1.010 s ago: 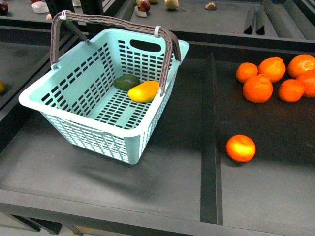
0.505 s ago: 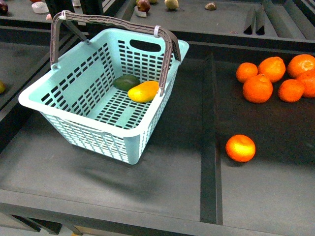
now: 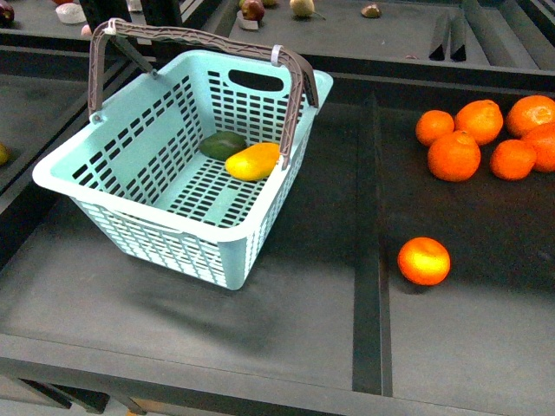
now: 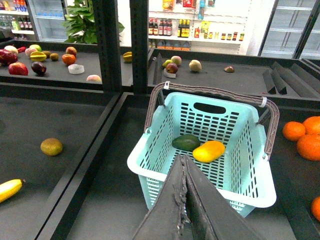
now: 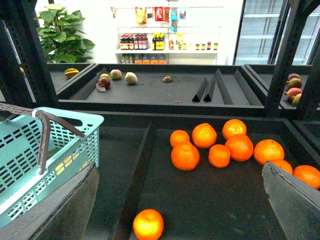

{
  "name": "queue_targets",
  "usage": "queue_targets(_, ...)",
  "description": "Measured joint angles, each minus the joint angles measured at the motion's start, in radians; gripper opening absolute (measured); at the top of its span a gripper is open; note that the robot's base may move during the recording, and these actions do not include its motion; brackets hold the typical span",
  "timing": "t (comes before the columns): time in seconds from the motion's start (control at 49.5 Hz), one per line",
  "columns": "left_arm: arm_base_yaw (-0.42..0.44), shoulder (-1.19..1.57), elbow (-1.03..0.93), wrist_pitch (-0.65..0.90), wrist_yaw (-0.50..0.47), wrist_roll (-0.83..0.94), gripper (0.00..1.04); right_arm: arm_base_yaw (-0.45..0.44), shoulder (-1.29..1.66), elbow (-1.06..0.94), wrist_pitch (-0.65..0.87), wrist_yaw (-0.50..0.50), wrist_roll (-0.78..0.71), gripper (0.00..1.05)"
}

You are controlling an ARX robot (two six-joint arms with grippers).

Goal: Pick mango and avocado into basket

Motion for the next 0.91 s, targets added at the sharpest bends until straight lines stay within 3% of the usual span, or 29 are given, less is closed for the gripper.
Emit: queue_targets(0.909,0.0,0.0,0.0,0.0,0.0,0.0,0.03,0.0,0.0,0.0,0.0,0.0,0.0,0.97)
